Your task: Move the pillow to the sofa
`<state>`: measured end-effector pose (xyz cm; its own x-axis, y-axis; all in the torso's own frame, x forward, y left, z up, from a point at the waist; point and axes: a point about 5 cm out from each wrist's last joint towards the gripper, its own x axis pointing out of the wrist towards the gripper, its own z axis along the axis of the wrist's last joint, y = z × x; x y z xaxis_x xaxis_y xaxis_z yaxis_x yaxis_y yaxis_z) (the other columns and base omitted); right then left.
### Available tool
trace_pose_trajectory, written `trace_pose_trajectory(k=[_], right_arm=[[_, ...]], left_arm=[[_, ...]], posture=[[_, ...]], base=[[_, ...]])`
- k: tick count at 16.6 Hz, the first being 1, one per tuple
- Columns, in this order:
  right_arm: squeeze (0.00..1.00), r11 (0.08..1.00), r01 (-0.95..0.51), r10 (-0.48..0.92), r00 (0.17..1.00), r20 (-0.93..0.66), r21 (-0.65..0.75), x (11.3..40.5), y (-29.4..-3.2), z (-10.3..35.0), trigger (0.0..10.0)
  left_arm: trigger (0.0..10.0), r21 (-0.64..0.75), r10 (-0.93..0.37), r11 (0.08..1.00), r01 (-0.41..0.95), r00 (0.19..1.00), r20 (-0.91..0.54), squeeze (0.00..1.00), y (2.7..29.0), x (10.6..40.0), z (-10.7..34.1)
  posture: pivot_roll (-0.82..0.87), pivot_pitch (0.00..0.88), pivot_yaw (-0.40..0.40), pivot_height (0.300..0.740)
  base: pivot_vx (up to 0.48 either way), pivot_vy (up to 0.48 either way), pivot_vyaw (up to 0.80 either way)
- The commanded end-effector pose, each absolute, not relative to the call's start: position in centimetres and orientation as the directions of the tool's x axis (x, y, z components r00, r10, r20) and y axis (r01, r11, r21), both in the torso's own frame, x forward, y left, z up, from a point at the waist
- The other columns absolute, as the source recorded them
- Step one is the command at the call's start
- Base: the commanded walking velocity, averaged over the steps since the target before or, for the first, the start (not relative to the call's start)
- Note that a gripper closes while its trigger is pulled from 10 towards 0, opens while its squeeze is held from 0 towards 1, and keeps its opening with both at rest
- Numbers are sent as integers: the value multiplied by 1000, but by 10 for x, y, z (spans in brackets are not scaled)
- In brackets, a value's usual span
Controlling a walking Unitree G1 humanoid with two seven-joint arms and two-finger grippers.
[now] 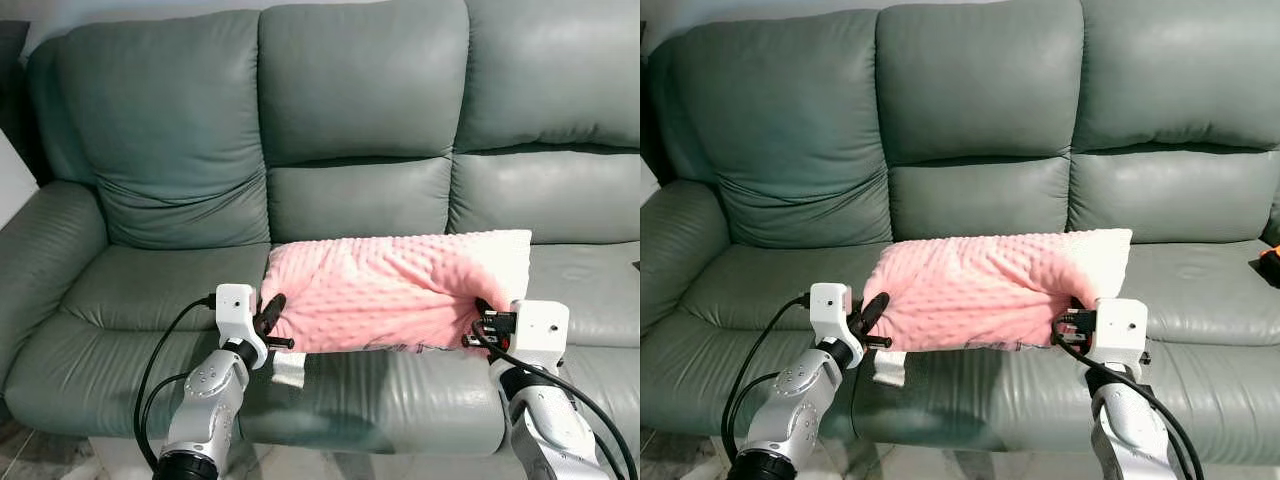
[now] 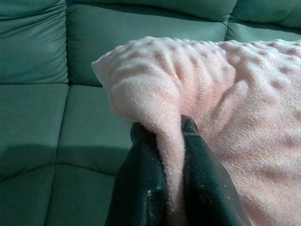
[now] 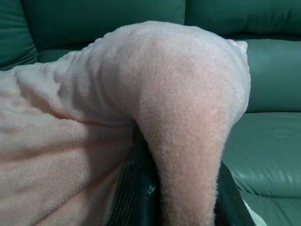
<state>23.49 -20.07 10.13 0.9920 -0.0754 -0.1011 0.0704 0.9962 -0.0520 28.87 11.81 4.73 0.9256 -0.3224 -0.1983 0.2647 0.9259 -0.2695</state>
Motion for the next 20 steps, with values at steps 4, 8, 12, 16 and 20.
trace_pose_trajectory(k=[4,8,12,16,20], right_arm=[[0,997,65,-68,995,-71,-48,240,-198,109,10000],[0,997,63,-66,995,-70,-49,241,-198,109,10000],[0,997,59,-62,996,-69,-47,241,-197,109,10000],[0,997,59,-62,995,-74,-49,241,-197,108,10000],[0,997,57,-60,995,-74,-49,242,-196,108,10000]], left_arm=[[10000,-260,-311,931,257,930,-195,0,122,292,47],[10000,-262,-312,930,258,930,-193,0,122,292,47],[10000,-263,-314,929,260,931,-187,0,122,292,47],[10000,-274,-320,925,264,930,-181,0,122,290,47],[10000,-277,-315,925,259,931,-184,0,124,290,46]], posture=[[-243,59,76,740],[-243,55,76,740],[-243,53,75,740],[-241,54,75,740],[-237,55,74,740]], base=[[0,0,0],[193,0,0],[277,0,0],[71,0,0],[0,0,0]])
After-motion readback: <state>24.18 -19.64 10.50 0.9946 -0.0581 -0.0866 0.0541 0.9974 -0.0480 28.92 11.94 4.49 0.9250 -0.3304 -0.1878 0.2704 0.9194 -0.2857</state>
